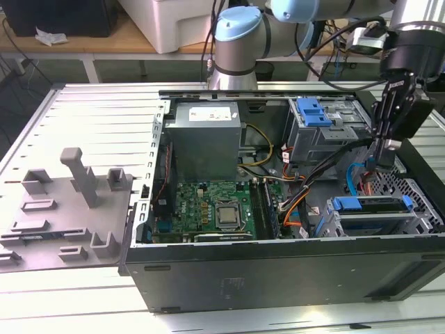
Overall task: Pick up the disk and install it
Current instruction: 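Insert the first disk wire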
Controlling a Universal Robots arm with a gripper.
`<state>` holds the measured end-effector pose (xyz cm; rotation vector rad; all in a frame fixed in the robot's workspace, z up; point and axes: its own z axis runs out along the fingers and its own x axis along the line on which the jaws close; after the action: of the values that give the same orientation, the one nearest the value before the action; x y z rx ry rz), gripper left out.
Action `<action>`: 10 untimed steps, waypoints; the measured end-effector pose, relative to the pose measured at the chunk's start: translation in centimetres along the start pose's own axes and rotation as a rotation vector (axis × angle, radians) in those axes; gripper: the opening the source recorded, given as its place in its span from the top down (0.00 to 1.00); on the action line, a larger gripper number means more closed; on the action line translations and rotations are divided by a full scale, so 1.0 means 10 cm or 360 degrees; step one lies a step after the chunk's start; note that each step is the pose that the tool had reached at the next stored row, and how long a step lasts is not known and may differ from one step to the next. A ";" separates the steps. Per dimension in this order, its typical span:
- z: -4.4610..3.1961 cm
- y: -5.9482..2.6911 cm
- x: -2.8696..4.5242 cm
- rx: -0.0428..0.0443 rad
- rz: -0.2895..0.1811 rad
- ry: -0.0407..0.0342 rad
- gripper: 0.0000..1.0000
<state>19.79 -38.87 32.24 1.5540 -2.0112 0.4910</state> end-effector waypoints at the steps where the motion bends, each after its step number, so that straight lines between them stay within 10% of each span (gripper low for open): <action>1: 0.003 0.014 0.002 0.0003 -0.0003 0.0000 0.83; 10: 0.007 0.030 0.052 0.0047 -0.0066 -0.0048 0.83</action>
<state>19.39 -39.23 32.52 1.6265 -1.9982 0.4860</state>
